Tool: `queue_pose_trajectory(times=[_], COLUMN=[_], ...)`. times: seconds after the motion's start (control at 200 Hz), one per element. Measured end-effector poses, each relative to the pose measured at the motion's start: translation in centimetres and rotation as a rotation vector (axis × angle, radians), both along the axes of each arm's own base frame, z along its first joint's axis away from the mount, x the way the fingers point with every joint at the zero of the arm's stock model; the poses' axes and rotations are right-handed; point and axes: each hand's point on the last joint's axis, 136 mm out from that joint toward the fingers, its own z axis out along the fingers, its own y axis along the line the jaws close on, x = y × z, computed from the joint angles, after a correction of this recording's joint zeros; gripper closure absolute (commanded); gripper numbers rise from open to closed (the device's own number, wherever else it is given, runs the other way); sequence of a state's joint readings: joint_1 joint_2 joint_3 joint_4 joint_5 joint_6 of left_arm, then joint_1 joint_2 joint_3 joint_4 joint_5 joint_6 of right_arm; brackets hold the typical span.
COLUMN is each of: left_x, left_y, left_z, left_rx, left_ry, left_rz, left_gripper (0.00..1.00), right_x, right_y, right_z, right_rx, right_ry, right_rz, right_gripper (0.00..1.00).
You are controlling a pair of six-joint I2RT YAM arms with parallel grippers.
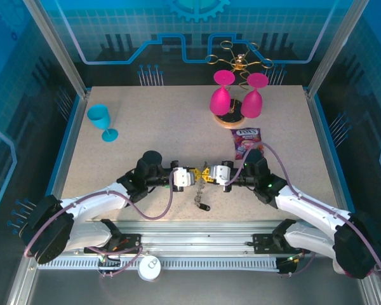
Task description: Put the keys on the keyring
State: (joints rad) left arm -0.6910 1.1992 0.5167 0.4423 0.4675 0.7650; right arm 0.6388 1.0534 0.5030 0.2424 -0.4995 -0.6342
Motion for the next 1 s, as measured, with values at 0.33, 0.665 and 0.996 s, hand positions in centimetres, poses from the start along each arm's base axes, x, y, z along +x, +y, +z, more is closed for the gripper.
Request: queue_pose_trajectory(times=[0.33, 0.665, 0.996], left_x=[0.12, 0.09, 0.49], left_y=[0.19, 0.16, 0.37], left_z=[-0.34, -0.42, -0.78], left_rx=[0.018, 0.041, 0.055], left_ry=[0.02, 0.041, 0.045], left_rz=[0.018, 0.021, 0.047], left_gripper=[0.86, 0.9, 1.0], right_x=[-0.28, -0.35, 0.24], right_y=[-0.21, -0.15, -0.01], right_z=[-0.07, -0.08, -0.15], right_rx=[-0.077, -0.173, -0.159], right_ry=[0.037, 0.078, 0.08], right_rz=[0.015, 0.032, -0.008], right_gripper=[1.0, 1.0, 0.53])
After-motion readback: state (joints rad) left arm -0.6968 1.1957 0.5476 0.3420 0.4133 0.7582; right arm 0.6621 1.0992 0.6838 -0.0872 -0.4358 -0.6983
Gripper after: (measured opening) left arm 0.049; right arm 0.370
